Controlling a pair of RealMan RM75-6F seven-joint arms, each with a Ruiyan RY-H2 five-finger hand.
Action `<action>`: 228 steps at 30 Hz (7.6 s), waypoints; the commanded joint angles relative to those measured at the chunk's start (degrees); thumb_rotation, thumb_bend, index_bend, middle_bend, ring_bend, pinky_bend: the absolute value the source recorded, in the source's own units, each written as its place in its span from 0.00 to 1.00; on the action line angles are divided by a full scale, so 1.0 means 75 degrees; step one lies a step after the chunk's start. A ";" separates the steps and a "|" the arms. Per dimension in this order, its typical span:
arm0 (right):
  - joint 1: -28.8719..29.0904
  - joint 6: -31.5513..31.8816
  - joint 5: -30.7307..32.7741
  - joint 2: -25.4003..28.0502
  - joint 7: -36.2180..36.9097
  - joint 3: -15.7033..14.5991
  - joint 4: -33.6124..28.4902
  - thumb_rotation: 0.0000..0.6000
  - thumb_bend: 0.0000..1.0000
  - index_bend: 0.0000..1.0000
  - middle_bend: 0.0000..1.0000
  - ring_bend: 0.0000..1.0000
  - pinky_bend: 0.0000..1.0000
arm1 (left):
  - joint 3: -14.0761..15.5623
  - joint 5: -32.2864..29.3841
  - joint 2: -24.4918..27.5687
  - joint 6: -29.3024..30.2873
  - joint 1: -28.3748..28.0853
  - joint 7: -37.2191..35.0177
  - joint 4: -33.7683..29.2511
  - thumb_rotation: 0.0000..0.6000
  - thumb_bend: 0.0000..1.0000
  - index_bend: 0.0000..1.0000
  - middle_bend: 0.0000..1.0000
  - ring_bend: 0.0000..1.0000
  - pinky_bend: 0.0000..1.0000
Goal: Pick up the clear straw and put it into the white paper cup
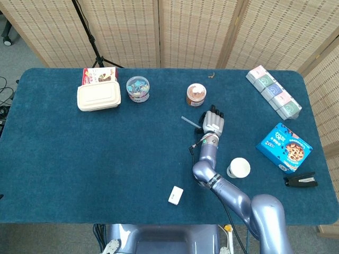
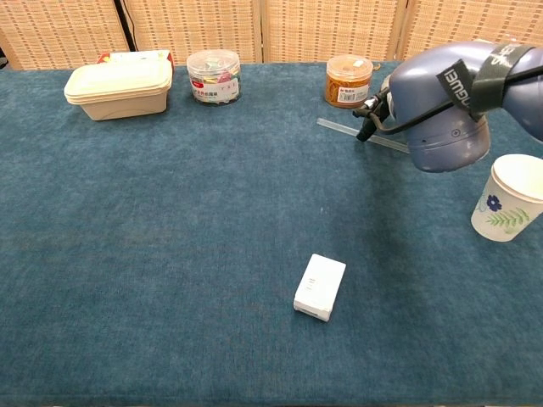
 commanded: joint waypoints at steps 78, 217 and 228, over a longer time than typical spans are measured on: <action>-0.7562 -0.4182 -0.7003 0.5532 1.0796 0.1467 -0.9057 1.00 0.62 0.59 0.00 0.00 0.00 | 0.0257 0.0604 -0.0004 0.0477 0.0158 -0.0218 0.0084 1.00 0.00 0.00 0.00 0.00 0.00; -0.5185 0.3115 -0.9058 0.7213 1.1308 -0.5465 -0.5831 1.00 0.00 0.10 0.00 0.00 0.00 | 0.0379 0.0787 -0.0077 0.0800 0.0292 -0.0014 0.0066 1.00 0.00 0.00 0.00 0.00 0.00; -0.6506 0.5142 -0.8533 0.7048 0.5869 -0.5428 -0.7509 1.00 0.00 0.07 0.00 0.00 0.00 | 0.0395 0.0913 -0.0180 0.1131 0.0440 -0.0137 0.0296 1.00 0.00 0.00 0.00 0.00 0.00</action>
